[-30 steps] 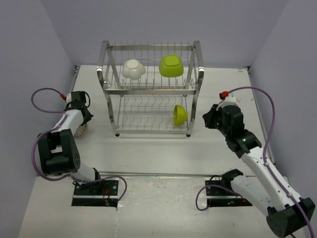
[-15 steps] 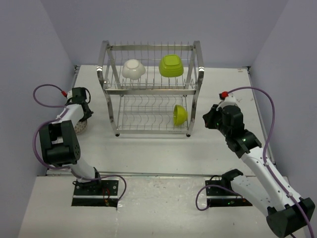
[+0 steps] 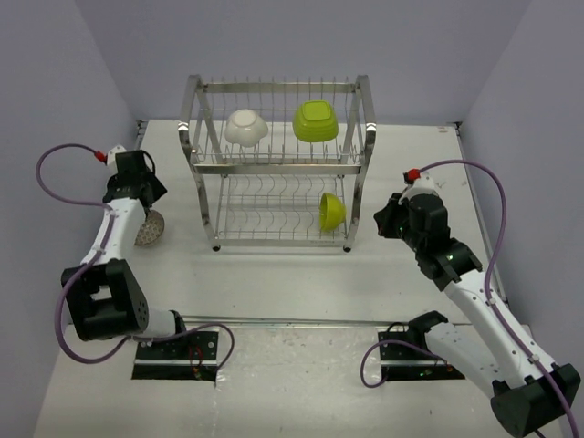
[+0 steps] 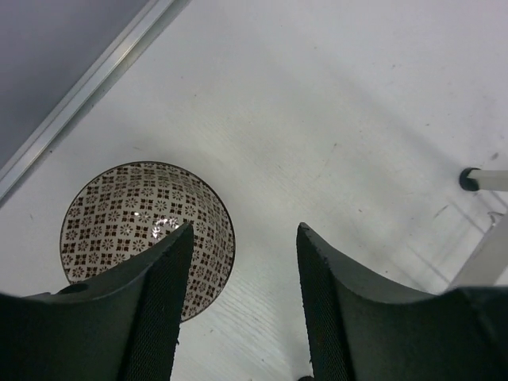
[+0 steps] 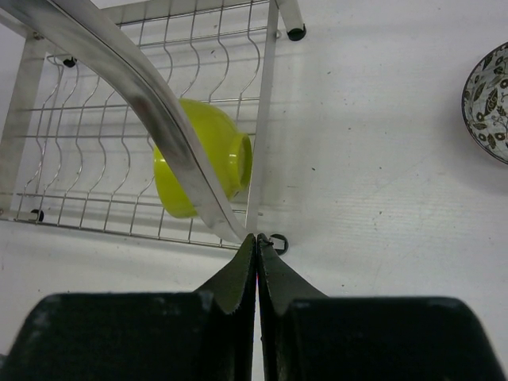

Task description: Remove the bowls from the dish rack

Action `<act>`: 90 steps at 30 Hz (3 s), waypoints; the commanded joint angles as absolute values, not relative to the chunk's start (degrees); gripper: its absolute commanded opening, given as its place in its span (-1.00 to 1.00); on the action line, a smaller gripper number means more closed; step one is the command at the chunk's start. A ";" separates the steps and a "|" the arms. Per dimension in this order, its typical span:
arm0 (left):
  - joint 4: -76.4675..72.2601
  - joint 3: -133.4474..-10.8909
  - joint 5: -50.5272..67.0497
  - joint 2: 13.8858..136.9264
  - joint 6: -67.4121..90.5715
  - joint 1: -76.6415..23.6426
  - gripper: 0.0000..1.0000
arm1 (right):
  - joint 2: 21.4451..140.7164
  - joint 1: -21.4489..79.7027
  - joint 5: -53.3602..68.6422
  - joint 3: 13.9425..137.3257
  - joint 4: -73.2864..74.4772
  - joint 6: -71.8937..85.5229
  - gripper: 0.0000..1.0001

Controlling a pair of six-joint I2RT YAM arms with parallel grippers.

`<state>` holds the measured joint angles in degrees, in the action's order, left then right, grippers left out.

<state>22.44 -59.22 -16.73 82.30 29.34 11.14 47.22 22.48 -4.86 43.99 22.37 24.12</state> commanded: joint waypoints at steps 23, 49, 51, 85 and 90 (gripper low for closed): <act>12.31 -28.92 28.46 25.23 35.69 7.39 0.11 | 51.68 22.50 -5.80 49.57 21.45 23.29 -0.97; -13.59 -19.34 -6.47 38.22 32.26 -37.58 0.07 | 55.98 21.97 -5.98 50.89 19.42 23.47 -0.95; -16.68 -18.64 -9.56 42.51 31.64 -41.81 0.07 | 56.16 21.89 -5.63 50.98 19.51 23.64 -0.95; -61.79 -32.69 19.25 91.04 23.91 -44.74 0.11 | 57.22 21.71 -4.22 51.06 19.60 23.56 -0.95; -59.59 -36.29 19.07 94.21 21.28 -44.74 0.11 | 56.69 21.71 -3.86 51.07 19.95 23.12 -0.95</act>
<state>-57.93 -33.21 18.46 93.19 24.75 -45.01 57.04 22.00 -4.75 48.69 21.02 23.94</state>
